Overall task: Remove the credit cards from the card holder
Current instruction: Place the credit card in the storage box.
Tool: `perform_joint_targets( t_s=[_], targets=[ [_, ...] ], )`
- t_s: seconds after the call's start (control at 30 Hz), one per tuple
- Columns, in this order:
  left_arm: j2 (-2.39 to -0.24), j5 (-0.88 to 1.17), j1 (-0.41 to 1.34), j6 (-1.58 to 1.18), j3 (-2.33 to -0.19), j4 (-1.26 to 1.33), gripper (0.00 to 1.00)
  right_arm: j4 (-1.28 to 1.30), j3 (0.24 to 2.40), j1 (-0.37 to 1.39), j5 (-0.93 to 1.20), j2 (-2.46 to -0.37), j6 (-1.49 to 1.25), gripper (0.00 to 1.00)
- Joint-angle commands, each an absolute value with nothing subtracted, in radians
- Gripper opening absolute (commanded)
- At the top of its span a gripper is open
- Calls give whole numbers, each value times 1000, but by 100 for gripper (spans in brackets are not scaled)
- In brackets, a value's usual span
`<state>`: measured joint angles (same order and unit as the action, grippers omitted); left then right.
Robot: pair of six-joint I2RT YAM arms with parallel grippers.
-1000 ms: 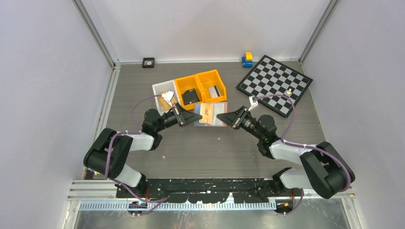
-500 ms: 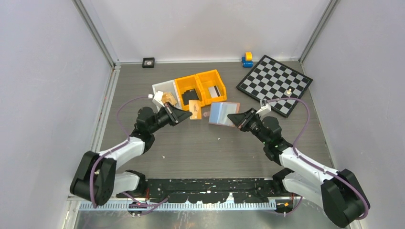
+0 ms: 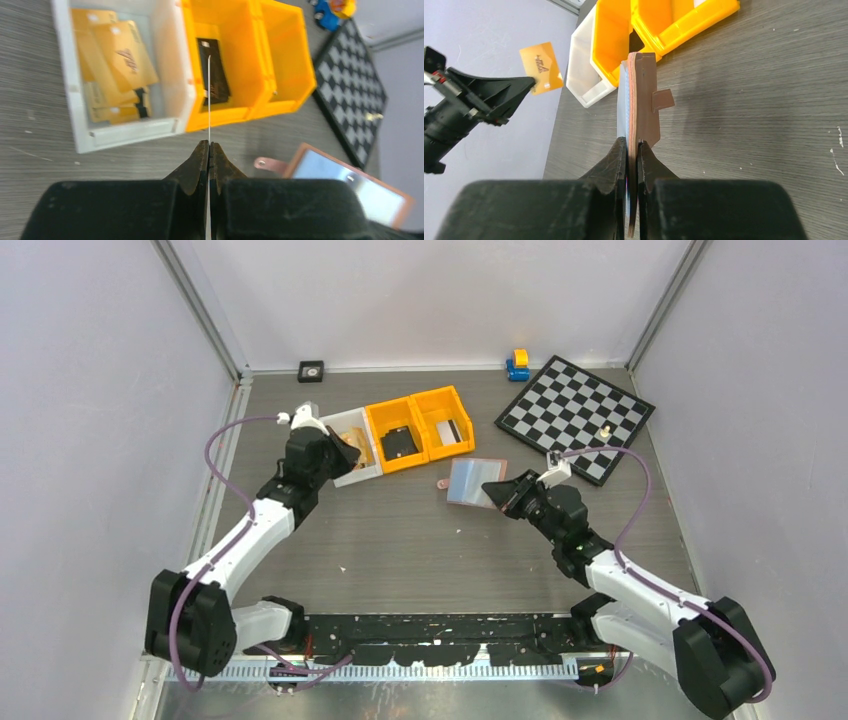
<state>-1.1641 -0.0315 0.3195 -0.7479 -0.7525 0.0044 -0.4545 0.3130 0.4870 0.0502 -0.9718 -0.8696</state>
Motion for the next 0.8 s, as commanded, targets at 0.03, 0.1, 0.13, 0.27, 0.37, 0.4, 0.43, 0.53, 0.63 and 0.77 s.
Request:
perform_joint_targets(
  t_s=[0.03,0.1,0.13,0.27,0.37,0.4,0.43,0.53,0.63,0.77],
  targets=[
    [-1281,-133,254,-654,-852,-65,0,-530,308,485,19,-904,-843,0],
    [-1337,-99,222,-661,-876,-56,0,-533,307,485,17,-899,-843,0],
    [-1365,-72,208,-666,-885,-42,0,-536,305,485,17,-900,-842,0],
    [-1470,-25,175,-667,-933,-11,0,-544,301,485,19,-905,-836,0],
    [-1531,-5,160,-669,-965,18,0,-552,301,485,24,-914,-834,0],
    [-1548,-5,160,-666,-975,24,0,-557,299,485,27,-916,-834,0],
    [-1564,-5,159,-660,-989,27,0,-560,299,484,29,-918,-834,0],
    [-1599,29,156,-647,-1024,25,0,-559,298,485,29,-920,-833,0],
    [-1626,53,156,-641,-1051,22,0,-564,299,485,31,-923,-834,1],
    [-1640,93,156,-635,-1062,24,16,-566,300,484,33,-925,-833,1]
  ],
)
